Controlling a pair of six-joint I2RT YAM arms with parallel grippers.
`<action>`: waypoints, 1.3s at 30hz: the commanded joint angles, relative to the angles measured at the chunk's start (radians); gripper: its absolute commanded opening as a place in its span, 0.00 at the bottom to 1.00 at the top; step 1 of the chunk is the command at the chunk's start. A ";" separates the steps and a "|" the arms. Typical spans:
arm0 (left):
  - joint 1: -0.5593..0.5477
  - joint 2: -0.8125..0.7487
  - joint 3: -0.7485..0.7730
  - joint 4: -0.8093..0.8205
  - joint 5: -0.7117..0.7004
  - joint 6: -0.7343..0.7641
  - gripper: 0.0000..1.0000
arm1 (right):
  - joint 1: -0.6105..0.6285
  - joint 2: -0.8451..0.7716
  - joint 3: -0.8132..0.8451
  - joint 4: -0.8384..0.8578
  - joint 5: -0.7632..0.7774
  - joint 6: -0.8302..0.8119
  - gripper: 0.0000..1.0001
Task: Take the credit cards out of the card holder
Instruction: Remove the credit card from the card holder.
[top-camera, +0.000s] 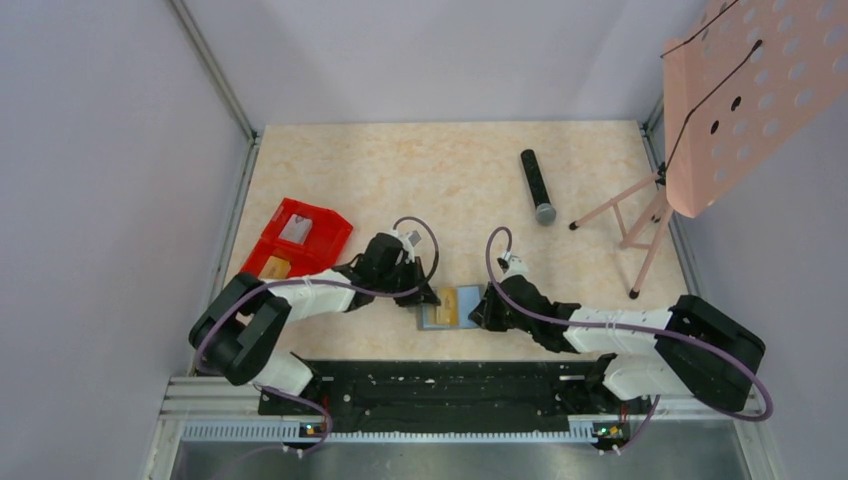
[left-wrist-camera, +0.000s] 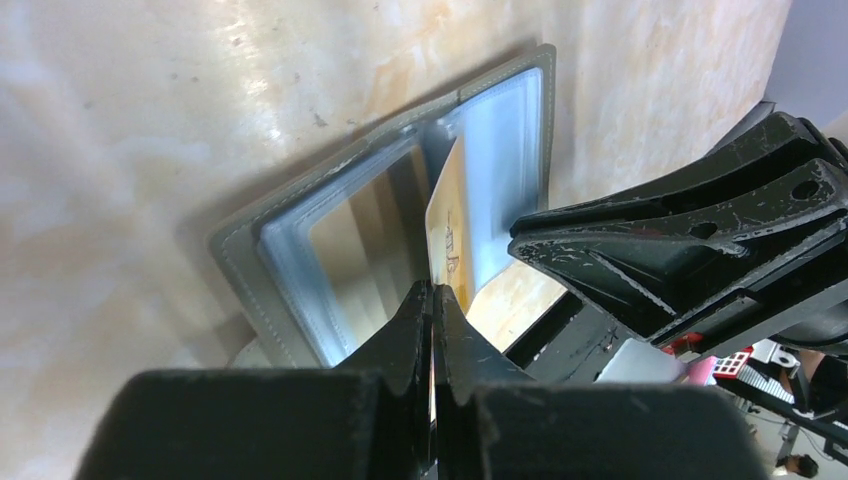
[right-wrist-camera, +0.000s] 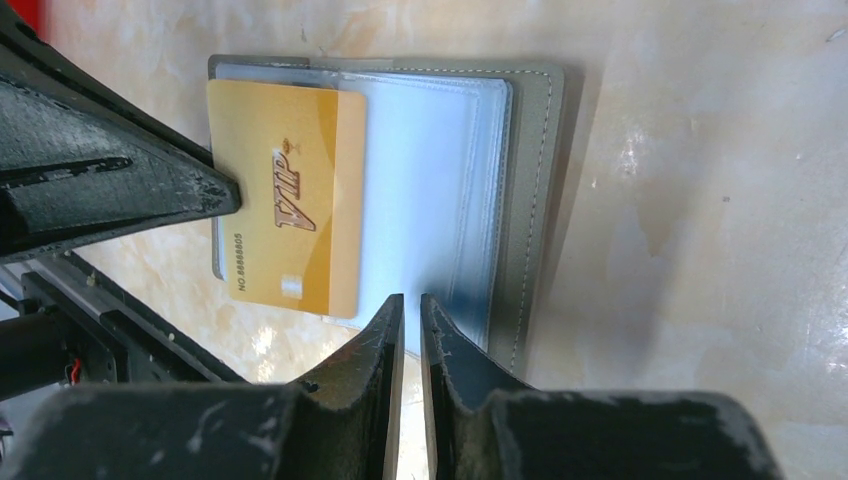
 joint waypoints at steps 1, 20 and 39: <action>0.033 -0.074 0.035 -0.121 -0.032 0.067 0.00 | -0.009 -0.034 -0.005 -0.012 -0.017 -0.027 0.11; 0.060 -0.391 0.228 -0.534 0.007 0.240 0.00 | -0.009 -0.275 0.128 -0.060 -0.180 -0.209 0.25; 0.055 -0.443 0.207 -0.523 0.361 0.314 0.00 | -0.062 -0.275 0.249 -0.081 -0.469 -0.389 0.62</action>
